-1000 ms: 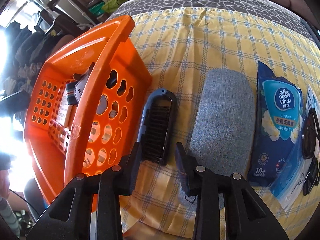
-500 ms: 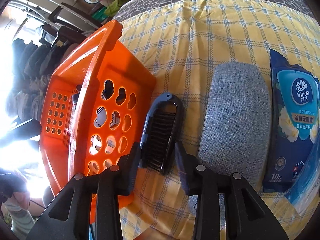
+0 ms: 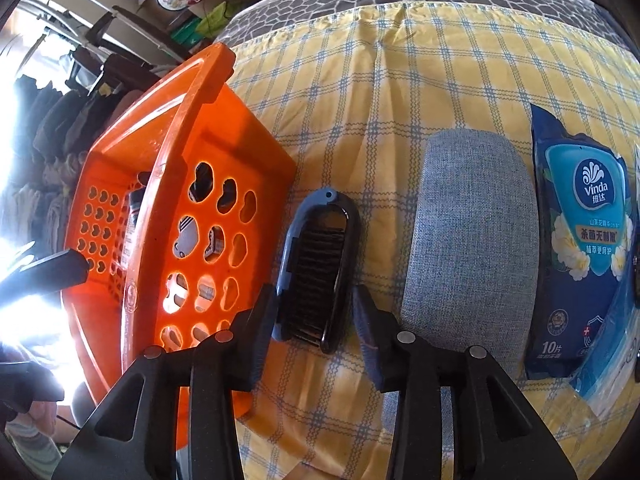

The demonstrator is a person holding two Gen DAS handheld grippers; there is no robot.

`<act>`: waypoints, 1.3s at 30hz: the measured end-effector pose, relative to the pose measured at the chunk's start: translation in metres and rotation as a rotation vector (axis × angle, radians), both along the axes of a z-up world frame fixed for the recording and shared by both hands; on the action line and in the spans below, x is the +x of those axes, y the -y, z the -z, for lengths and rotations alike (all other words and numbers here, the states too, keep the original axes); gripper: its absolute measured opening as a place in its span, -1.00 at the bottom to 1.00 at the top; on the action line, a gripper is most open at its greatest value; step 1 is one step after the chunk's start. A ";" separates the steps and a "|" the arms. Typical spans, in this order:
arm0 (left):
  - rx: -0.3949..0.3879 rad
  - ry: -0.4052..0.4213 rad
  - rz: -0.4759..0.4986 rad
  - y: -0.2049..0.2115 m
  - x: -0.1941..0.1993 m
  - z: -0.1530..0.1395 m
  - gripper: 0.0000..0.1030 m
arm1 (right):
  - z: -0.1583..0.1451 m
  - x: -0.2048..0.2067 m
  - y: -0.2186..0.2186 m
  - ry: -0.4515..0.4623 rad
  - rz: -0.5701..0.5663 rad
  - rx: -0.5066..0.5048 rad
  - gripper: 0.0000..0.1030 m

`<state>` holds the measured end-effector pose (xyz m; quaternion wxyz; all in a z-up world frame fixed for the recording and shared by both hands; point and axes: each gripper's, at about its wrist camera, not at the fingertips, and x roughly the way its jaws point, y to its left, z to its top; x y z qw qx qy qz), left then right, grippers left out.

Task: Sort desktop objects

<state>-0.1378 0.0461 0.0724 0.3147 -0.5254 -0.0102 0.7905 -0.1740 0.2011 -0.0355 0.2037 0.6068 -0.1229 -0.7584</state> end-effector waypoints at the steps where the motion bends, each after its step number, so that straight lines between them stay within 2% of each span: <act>1: 0.003 0.000 0.001 0.000 0.000 -0.001 0.07 | 0.000 0.000 -0.001 0.001 0.004 0.002 -0.26; 2: 0.002 -0.001 0.003 -0.001 0.001 -0.002 0.07 | -0.001 0.001 -0.001 0.001 0.005 0.008 -0.28; 5: -0.001 -0.002 0.008 -0.004 0.001 -0.003 0.07 | -0.009 0.003 -0.001 -0.025 0.008 0.091 -0.52; 6: -0.002 -0.002 0.008 -0.006 0.000 -0.002 0.07 | -0.012 0.004 -0.003 -0.031 0.007 0.101 -0.52; 9: 0.006 0.004 0.009 -0.013 -0.001 -0.003 0.10 | -0.029 0.004 -0.028 -0.046 0.078 -0.003 -0.49; 10: 0.007 0.003 0.011 -0.017 -0.001 -0.003 0.16 | -0.037 0.005 -0.037 -0.071 0.103 0.000 -0.39; 11: 0.010 0.002 0.014 -0.020 -0.001 -0.004 0.21 | -0.045 0.006 -0.046 -0.099 0.124 0.019 -0.02; 12: 0.013 0.002 0.016 -0.025 0.000 -0.004 0.22 | -0.052 0.007 -0.052 -0.119 0.143 0.056 0.49; 14: 0.021 0.002 0.014 -0.032 0.000 -0.005 0.35 | -0.056 0.011 -0.060 -0.135 0.156 0.121 0.83; 17: 0.034 0.002 0.003 -0.040 -0.001 -0.006 0.45 | -0.048 0.015 -0.059 -0.112 0.138 0.168 0.82; 22: 0.034 0.008 -0.019 -0.046 -0.002 -0.007 0.47 | -0.024 0.022 -0.048 -0.079 0.102 0.228 0.76; 25: 0.044 0.017 -0.033 -0.046 -0.004 -0.008 0.48 | -0.011 0.023 -0.043 -0.058 0.093 0.238 0.60; 26: 0.048 0.020 -0.036 -0.046 -0.004 -0.008 0.48 | -0.010 0.024 -0.042 -0.061 0.092 0.241 0.36; 27: 0.053 0.025 -0.037 -0.047 -0.004 -0.008 0.48 | -0.009 0.023 -0.042 -0.061 0.090 0.241 0.31; 31: 0.062 0.045 -0.040 -0.057 -0.006 -0.006 0.48 | -0.009 0.022 -0.054 -0.043 0.119 0.177 0.29; 34: 0.082 0.069 -0.043 -0.067 -0.006 -0.004 0.48 | -0.016 0.025 -0.068 -0.042 0.171 0.076 0.29; 36: 0.120 0.108 -0.055 -0.073 -0.008 -0.001 0.49 | -0.022 0.027 -0.078 -0.030 0.203 -0.006 0.29; 39: 0.223 0.203 -0.097 -0.077 -0.012 0.006 0.49 | -0.028 0.033 -0.092 -0.019 0.234 -0.087 0.29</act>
